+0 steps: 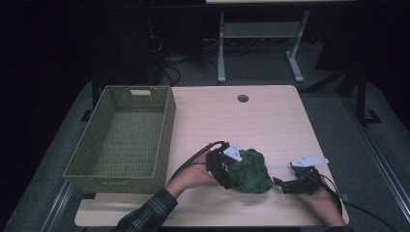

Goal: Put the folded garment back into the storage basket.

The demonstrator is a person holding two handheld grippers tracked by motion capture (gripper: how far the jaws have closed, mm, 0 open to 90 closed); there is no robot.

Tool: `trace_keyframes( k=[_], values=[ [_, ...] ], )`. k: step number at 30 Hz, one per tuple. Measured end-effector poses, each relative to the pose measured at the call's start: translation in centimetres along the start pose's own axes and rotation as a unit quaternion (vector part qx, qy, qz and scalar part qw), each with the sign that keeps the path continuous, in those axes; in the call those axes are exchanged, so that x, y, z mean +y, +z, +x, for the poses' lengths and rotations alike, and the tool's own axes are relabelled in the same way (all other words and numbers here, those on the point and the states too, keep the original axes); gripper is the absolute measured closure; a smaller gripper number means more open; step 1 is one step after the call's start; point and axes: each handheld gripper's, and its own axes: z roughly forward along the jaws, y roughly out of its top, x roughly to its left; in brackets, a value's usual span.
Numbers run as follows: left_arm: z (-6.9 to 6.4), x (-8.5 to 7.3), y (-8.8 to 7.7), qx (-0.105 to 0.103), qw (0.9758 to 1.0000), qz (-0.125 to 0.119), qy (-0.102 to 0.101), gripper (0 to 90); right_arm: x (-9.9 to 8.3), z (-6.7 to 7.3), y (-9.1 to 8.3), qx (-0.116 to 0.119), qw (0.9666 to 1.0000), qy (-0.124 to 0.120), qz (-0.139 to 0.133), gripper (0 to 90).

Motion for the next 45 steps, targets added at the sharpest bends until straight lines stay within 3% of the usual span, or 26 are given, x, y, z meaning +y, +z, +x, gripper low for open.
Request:
trace_keyframes(
  k=[6,11,20,32,37,45],
  values=[
    [0.1,0.1,1.7,0.003,0.9997,0.022,0.010,12.6,0.0,0.0,0.0,0.000,1.0000,0.000,0.000,8.5],
    [0.0,-0.3,2.7,0.006,0.9995,0.031,0.005,12.5,0.0,0.0,0.0,0.001,1.0000,0.000,0.000,8.5],
    [-0.1,-0.6,3.1,0.015,0.9992,0.038,-0.001,15.0,0.0,0.0,0.0,0.001,1.0000,0.000,0.000,8.6],
    [-0.2,-0.3,2.1,0.018,0.9980,0.057,-0.021,61.5,0.0,0.0,0.0,0.001,1.0000,0.000,0.000,8.6],
    [-0.4,-0.1,1.9,0.017,0.9976,0.061,-0.025,65.3,0.0,0.0,0.0,0.001,1.0000,0.000,0.000,8.6],
    [-0.1,-0.1,0.5,0.008,0.9984,0.043,-0.034,66.6,0.0,0.0,0.0,0.001,1.0000,0.000,0.000,8.6]
  ],
)
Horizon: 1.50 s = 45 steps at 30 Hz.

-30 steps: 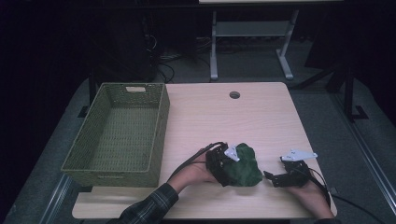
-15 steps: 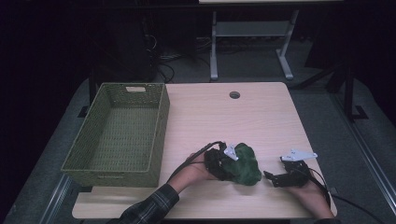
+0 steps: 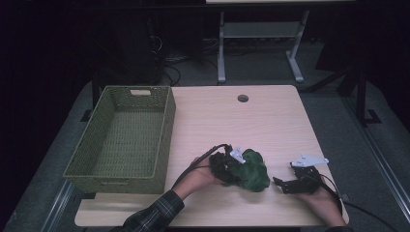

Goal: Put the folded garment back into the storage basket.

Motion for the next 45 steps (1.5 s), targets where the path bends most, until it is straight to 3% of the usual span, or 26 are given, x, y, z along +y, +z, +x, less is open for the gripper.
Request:
trace_keyframes(
  k=[10,13,21,34,37,45],
  values=[
    [0.2,0.3,-2.7,0.003,0.9995,-0.029,-0.008,68.4,0.0,0.0,0.0,0.000,1.0000,0.000,0.000,8.6],
    [0.5,0.5,-4.2,0.007,0.9989,-0.043,-0.016,68.4,0.0,0.0,0.0,0.000,1.0000,0.000,0.000,8.6],
    [1.2,0.6,-7.5,0.023,0.9983,-0.045,-0.031,68.2,0.0,0.0,0.0,0.000,1.0000,-0.001,0.000,8.6],
    [2.3,-0.8,-12.3,0.052,0.9959,-0.055,-0.050,68.1,0.0,0.0,0.0,0.000,1.0000,-0.001,0.000,8.6],
    [2.9,-1.8,-14.2,0.068,0.9940,-0.060,-0.061,68.1,0.0,0.0,0.0,0.000,1.0000,-0.001,0.000,8.6],
    [3.7,-3.5,-16.8,0.096,0.9896,-0.071,-0.081,68.1,0.0,0.0,0.0,0.000,1.0000,-0.001,0.000,8.7]
  ],
)
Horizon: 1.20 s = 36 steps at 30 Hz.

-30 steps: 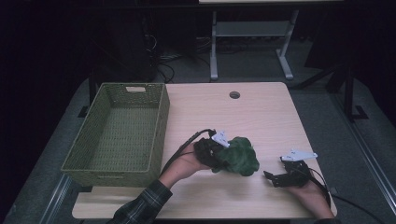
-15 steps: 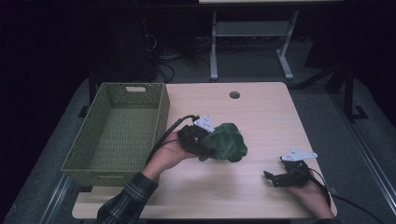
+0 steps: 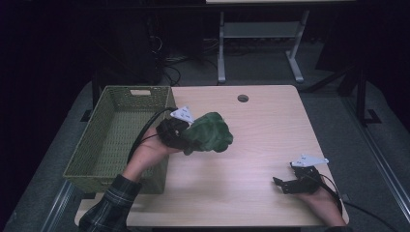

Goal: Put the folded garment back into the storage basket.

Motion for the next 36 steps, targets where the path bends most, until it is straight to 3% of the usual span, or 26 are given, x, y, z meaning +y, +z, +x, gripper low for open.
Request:
trace_keyframes(
  k=[8,10,13,20,24,25,26,27,29,30,34,36],
  values=[
    [2.1,-2.2,-3.4,0.044,0.9984,-0.009,-0.036,68.0,0.0,0.0,0.0,0.000,1.0000,0.000,0.000,8.7],
    [2.3,-2.5,-3.9,0.049,0.9981,-0.010,-0.036,68.0,0.0,0.0,0.0,0.000,1.0000,0.000,0.000,8.7],
    [3.1,-3.7,-5.5,0.068,0.9962,-0.019,-0.052,68.0,0.0,0.0,0.0,0.000,1.0000,0.000,0.000,8.7],
    [4.2,-5.7,-7.6,0.097,0.9921,-0.024,-0.076,68.0,0.0,0.0,0.0,0.000,1.0000,0.000,0.000,8.8],
    [5.1,-7.6,-9.2,0.120,0.9869,-0.041,-0.099,68.1,0.0,0.0,0.0,0.000,1.0000,0.000,0.000,8.8],
    [5.1,-7.6,-9.2,0.120,0.9869,-0.041,-0.099,68.0,0.0,0.0,0.0,0.000,1.0000,0.000,0.000,8.8],
    [5.6,-8.4,-9.8,0.131,0.9840,-0.045,-0.111,68.0,0.0,0.0,0.0,0.000,1.0000,0.000,0.000,8.8],
    [5.6,-8.4,-9.8,0.131,0.9840,-0.045,-0.111,68.0,0.0,0.0,0.0,0.000,1.0000,0.000,0.000,8.8],
    [6.4,-9.9,-10.1,0.146,0.9800,-0.045,-0.128,68.1,0.0,0.0,0.0,0.000,1.0000,0.000,0.000,8.8],
    [6.4,-9.9,-10.1,0.146,0.9800,-0.045,-0.128,68.1,0.0,0.0,0.0,0.000,1.0000,0.000,0.000,8.8],
    [7.7,-12.5,-9.8,0.167,0.9718,-0.041,-0.161,68.1,0.0,0.0,0.0,0.000,1.0000,0.000,0.000,8.8],
    [8.0,-13.0,-9.7,0.169,0.9709,-0.037,-0.166,68.0,0.0,0.0,0.0,0.000,1.0000,0.000,0.000,8.8]
  ],
)
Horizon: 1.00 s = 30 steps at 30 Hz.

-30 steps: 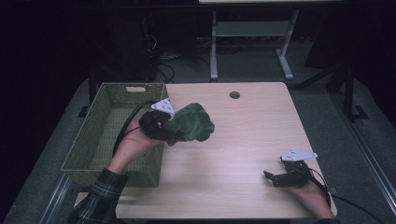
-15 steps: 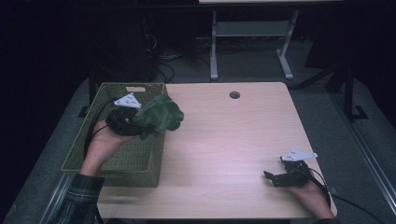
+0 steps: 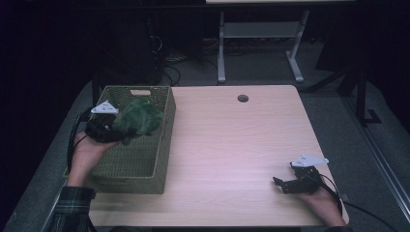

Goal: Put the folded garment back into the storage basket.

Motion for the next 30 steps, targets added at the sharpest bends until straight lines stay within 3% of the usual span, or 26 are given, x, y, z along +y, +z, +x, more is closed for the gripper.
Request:
trace_keyframes(
  k=[1,8,14,18,20,24,30],
  values=[
    [0.7,-0.8,0.7,0.007,0.9998,0.013,-0.009,68.1,0.0,0.0,0.0,0.000,1.0000,0.000,0.000,8.8],
    [2.0,-3.0,3.2,0.031,0.9974,0.063,-0.015,68.1,0.0,0.0,0.0,0.000,1.0000,0.000,0.000,8.9],
    [2.2,-3.8,4.6,0.031,0.9956,0.088,-0.011,67.3,0.0,0.0,0.0,0.000,1.0000,0.001,0.000,8.9],
    [2.3,-3.9,4.7,0.024,0.9956,0.088,-0.020,64.6,0.0,0.0,0.0,-0.001,1.0000,0.001,-0.001,9.2],
    [2.5,-4.1,5.1,0.020,0.9947,0.098,-0.025,60.4,0.0,0.0,0.0,-0.001,1.0000,0.002,0.000,9.2],
    [2.4,-4.2,5.3,0.021,0.9938,0.108,-0.016,53.2,0.0,0.0,0.0,-0.002,1.0000,0.002,-0.001,9.2],
    [2.7,-4.4,5.6,0.012,0.9939,0.106,-0.029,29.1,0.0,0.0,0.0,-0.002,1.0000,0.002,-0.001,9.2]
  ],
)
